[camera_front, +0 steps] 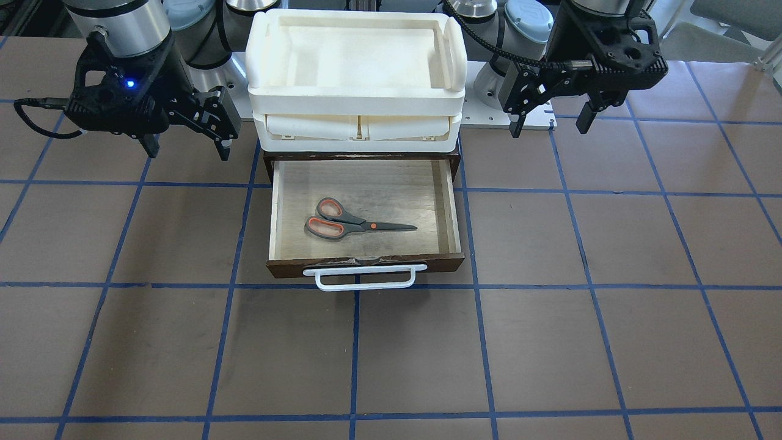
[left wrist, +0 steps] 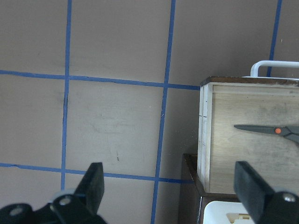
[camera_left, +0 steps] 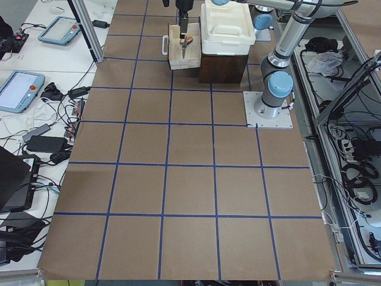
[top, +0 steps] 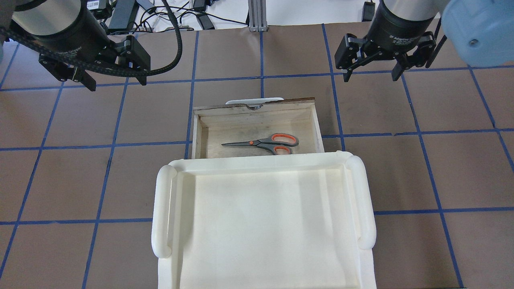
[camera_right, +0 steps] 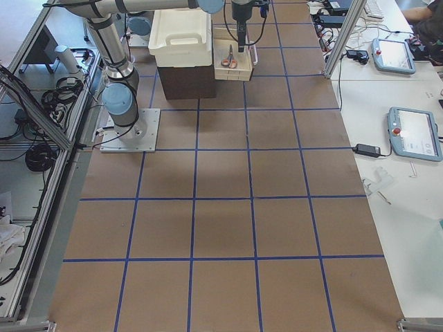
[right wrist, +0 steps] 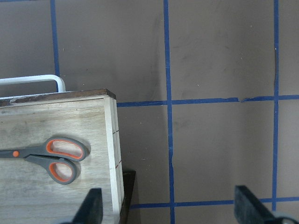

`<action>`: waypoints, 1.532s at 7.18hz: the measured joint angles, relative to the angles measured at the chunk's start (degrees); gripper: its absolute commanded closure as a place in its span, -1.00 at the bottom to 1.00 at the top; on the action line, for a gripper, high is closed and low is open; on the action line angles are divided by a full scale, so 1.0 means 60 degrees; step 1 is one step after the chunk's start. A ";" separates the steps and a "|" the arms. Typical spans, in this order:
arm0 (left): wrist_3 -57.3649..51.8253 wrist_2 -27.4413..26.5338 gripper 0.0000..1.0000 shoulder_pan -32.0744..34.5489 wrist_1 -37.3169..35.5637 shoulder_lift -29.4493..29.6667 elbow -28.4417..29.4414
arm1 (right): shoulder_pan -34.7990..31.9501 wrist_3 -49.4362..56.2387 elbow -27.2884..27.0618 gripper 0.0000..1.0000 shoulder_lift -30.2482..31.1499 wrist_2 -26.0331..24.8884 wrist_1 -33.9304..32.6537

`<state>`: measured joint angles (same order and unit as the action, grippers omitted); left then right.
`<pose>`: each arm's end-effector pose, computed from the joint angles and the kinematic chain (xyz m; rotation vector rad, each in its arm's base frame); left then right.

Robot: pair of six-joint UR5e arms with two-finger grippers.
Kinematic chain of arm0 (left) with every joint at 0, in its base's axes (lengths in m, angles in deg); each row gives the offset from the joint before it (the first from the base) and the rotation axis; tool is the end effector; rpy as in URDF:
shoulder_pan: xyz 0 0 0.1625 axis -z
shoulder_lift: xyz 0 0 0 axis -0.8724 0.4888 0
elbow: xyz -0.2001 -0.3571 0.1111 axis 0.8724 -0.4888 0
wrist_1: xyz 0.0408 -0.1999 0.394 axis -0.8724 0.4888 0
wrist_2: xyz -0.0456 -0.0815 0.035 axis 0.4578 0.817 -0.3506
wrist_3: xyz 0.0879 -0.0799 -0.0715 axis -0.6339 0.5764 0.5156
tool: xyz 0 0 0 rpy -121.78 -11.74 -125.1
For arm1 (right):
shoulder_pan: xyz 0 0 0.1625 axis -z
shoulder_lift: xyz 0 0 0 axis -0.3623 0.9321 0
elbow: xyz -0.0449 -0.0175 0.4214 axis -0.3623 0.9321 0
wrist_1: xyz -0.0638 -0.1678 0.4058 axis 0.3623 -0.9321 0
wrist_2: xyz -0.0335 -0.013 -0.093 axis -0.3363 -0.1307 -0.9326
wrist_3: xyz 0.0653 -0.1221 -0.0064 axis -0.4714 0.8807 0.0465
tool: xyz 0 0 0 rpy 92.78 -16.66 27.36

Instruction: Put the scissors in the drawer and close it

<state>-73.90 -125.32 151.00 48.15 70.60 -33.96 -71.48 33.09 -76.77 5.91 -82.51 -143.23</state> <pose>-0.1310 -0.5037 0.5101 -0.1501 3.1053 -0.1861 0.1588 -0.5284 0.4738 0.0508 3.1344 -0.0959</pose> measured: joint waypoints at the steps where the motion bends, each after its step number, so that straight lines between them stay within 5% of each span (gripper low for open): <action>1: 0.0003 0.0006 -1.00 0.0000 0.0000 0.0000 0.0000 | 0.0000 0.0004 0.0000 -1.00 -0.0001 0.0009 -0.0004; 11: 0.0021 0.0032 -1.00 0.0015 0.0000 0.0000 -0.0014 | 0.0014 0.0146 -0.0015 -1.00 -0.0002 -0.0014 -0.0015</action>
<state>-73.77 -125.13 151.09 48.15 70.60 -34.04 -71.40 33.97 -76.86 5.90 -82.59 -143.32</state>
